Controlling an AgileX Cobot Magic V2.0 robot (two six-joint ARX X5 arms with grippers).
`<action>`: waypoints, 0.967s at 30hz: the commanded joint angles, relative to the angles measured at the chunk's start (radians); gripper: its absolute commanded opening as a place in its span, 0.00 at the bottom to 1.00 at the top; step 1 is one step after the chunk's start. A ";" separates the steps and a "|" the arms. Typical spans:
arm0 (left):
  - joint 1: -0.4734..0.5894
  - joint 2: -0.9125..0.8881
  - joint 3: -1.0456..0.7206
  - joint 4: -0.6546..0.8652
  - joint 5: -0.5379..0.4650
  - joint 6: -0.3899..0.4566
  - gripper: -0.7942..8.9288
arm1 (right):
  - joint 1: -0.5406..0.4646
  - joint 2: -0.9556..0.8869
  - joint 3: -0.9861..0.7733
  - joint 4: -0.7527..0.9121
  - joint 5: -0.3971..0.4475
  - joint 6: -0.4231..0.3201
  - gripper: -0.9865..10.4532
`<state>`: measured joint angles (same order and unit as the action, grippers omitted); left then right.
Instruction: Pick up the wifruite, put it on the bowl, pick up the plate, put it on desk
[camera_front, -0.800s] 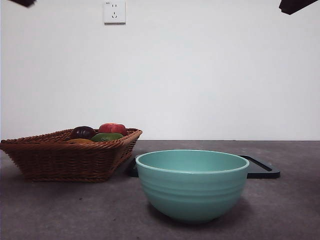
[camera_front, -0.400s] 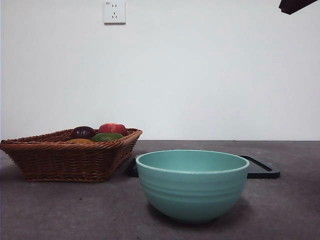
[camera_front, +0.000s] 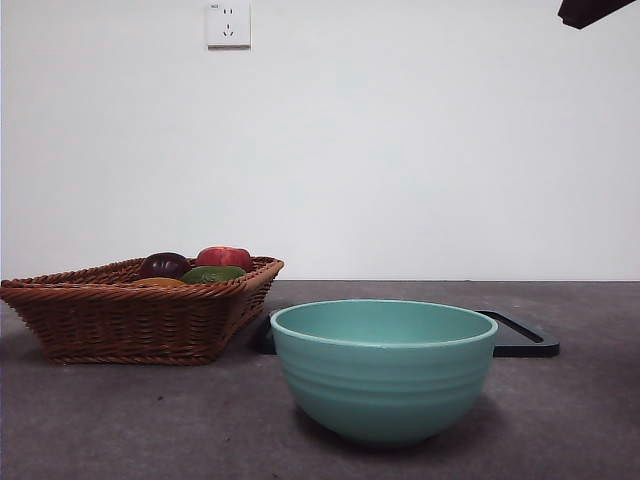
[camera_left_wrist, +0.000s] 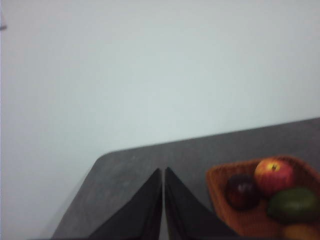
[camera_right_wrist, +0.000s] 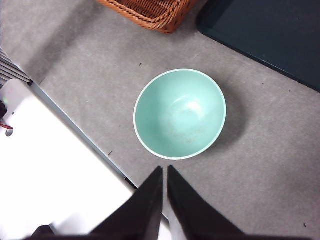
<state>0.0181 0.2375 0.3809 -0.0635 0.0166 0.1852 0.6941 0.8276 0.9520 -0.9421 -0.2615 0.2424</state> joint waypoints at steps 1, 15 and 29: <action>0.008 -0.045 -0.066 0.011 -0.007 -0.016 0.09 | 0.011 0.006 0.013 0.007 0.000 -0.008 0.09; 0.011 -0.207 -0.296 -0.003 -0.029 -0.018 0.09 | 0.011 0.006 0.013 0.007 0.000 -0.008 0.09; 0.011 -0.235 -0.370 -0.109 -0.029 -0.042 0.09 | 0.011 0.006 0.013 0.007 0.000 -0.008 0.09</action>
<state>0.0261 0.0055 0.0322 -0.1726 -0.0097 0.1551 0.6941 0.8280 0.9520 -0.9421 -0.2615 0.2424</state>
